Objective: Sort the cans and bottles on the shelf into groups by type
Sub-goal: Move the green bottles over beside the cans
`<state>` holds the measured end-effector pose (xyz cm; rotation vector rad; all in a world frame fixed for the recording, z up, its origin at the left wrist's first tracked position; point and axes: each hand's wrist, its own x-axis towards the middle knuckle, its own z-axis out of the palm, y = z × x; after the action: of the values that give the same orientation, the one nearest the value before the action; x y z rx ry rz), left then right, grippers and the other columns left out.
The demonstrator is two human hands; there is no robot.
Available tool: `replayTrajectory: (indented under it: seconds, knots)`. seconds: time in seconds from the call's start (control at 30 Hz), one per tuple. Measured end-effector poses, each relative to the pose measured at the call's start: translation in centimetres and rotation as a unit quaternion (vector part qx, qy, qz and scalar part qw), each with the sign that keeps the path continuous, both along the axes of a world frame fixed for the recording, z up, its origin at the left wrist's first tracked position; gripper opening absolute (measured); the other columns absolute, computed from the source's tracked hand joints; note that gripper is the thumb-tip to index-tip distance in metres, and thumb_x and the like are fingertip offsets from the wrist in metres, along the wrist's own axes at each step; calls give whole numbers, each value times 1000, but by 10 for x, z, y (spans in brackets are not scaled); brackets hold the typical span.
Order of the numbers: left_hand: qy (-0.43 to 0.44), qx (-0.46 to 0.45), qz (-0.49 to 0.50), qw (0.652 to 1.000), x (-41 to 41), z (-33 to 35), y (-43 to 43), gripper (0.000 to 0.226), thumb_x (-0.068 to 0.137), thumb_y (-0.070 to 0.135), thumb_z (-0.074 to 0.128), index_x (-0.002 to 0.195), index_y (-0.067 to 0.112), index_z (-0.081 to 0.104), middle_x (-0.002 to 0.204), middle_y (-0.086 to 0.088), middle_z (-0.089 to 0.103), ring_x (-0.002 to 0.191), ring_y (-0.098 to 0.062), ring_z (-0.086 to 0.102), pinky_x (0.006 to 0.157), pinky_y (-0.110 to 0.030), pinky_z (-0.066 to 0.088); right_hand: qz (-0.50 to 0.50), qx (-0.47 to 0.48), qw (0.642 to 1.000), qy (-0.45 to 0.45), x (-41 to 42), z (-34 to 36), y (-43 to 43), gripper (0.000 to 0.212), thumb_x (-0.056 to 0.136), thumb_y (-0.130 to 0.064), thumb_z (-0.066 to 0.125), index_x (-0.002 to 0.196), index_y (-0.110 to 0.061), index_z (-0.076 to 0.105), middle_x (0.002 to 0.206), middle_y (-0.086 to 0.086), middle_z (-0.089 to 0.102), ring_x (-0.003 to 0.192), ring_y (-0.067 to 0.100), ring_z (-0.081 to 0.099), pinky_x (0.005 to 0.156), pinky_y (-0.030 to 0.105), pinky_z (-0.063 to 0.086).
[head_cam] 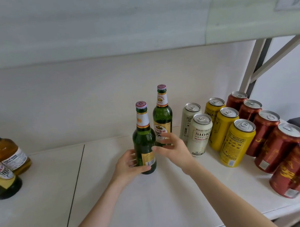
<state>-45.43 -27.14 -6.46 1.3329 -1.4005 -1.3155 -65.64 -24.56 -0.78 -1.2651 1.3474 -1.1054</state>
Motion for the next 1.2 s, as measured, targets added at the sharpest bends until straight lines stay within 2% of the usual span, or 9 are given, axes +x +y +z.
replayTrajectory:
  seconds: [0.07,0.17,0.3,0.5,0.63,0.8,0.97,1.2]
  knots:
    - [2,4,-11,1000,-6,-2,4,80,35,34,95,107,25,63,101,1,74,93,-17,72,78,-32,60,37,-4,999,-9,1,1,6,71,73,-34,85,135,-31,49,126,-4,60,112,16,61,84,26,52]
    - [6,6,-37,999,-18,-3,11,84,34,35,97,110,23,62,102,1,74,95,-18,72,83,-37,59,72,-22,997,-24,-3,3,15,63,73,-26,85,127,-37,55,119,-8,66,105,9,66,80,23,55]
    - [9,2,-60,998,-36,-4,21,81,37,33,95,109,21,62,103,0,74,93,-15,72,79,-30,58,69,-36,997,-11,-17,2,26,60,74,-25,85,126,-30,57,119,-7,68,111,12,63,93,32,53]
    - [12,2,-71,997,-60,-2,25,78,38,32,95,109,23,63,103,2,74,95,-14,71,82,-30,58,65,-23,997,-18,-43,1,30,63,73,-26,86,127,-27,55,124,-2,65,116,20,61,94,42,54]
    - [8,2,-63,998,-73,2,20,78,37,34,95,108,24,64,101,3,75,94,-13,72,81,-30,58,49,-28,998,-31,-52,2,26,64,73,-25,86,128,-29,54,124,-3,66,117,18,61,96,42,54]
    - [2,-1,-38,999,-82,4,10,59,50,14,95,101,24,67,93,5,76,87,-10,73,69,-21,57,30,-30,998,-52,-56,4,13,64,74,-23,85,129,-25,53,126,0,65,117,18,62,97,47,53]
    - [-3,5,-23,1000,-82,4,-1,60,51,15,94,104,21,67,95,2,76,88,-13,73,76,-31,60,28,-34,998,-41,-54,4,2,65,70,-28,86,127,-30,54,123,-4,65,113,13,63,94,41,56]
    - [-11,4,3,1000,-84,3,-14,55,56,5,92,103,19,67,95,-1,75,86,-14,73,69,-24,58,4,-49,998,-40,-50,2,-12,63,72,-26,86,126,-31,53,120,-7,66,108,9,64,82,26,57]
